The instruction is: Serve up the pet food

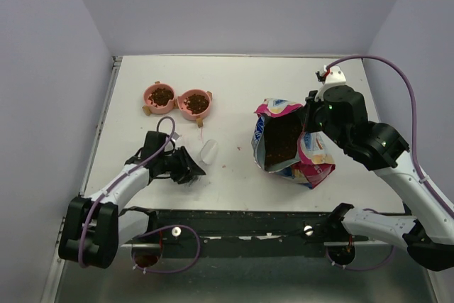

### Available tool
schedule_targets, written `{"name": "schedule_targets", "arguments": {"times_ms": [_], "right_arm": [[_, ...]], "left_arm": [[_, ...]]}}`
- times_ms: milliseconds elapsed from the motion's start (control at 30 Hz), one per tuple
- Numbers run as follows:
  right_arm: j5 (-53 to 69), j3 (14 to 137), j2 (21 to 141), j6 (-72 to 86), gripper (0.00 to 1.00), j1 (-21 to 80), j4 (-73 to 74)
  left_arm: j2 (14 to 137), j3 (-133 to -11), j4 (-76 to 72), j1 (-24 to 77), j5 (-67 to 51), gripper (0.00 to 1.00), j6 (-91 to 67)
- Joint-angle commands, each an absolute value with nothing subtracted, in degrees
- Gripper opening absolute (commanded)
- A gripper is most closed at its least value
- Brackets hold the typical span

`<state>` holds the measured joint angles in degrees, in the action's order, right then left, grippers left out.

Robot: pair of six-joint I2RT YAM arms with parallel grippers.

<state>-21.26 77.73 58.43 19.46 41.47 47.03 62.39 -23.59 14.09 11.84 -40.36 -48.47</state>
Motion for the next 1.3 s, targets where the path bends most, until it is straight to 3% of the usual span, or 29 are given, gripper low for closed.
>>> {"name": "schedule_targets", "arguments": {"times_ms": [0, 400, 500, 600, 733, 867, 1000, 1100, 1267], "right_arm": [[-19.2, 80.6, 56.8, 20.3, 0.00, 41.7, 39.2], [-19.3, 80.3, 56.6, 20.3, 0.01, 41.7, 39.1], [-19.2, 80.3, 56.9, 20.3, 0.01, 41.7, 39.1], [-19.1, 80.2, 57.3, 20.3, 0.01, 41.7, 38.8], [-18.7, 80.4, 57.9, 20.3, 0.01, 41.7, 38.3], [-18.2, 80.6, 58.5, 20.5, 0.01, 41.7, 38.1], [-18.1, 81.0, 58.5, 20.5, 0.01, 41.7, 38.6], [-18.1, 81.2, 58.5, 20.3, 0.01, 41.7, 39.2], [-18.0, 81.6, 58.3, 20.1, 0.01, 41.7, 39.8]], "left_arm": [[65.0, -24.2, 26.7, 11.8, -30.2, 0.50, -45.7], [59.5, -36.5, 40.2, 11.8, -21.2, 0.77, -40.6], [55.7, -42.8, 45.1, 11.9, -19.0, 0.77, -40.3], [52.8, -48.6, 45.4, 12.5, -23.9, 0.73, -42.7], [53.5, -57.0, 42.6, 21.9, -26.3, 0.73, -49.3], [58.9, -66.7, 42.1, 35.7, -17.9, 0.84, -53.3], [66.3, -74.6, 42.6, 45.9, -10.3, 0.87, -52.7], [72.6, -78.4, 42.9, 49.1, -10.9, 0.86, -52.1], [82.6, -85.5, 45.9, 51.7, -11.1, 0.75, -49.4]]}}
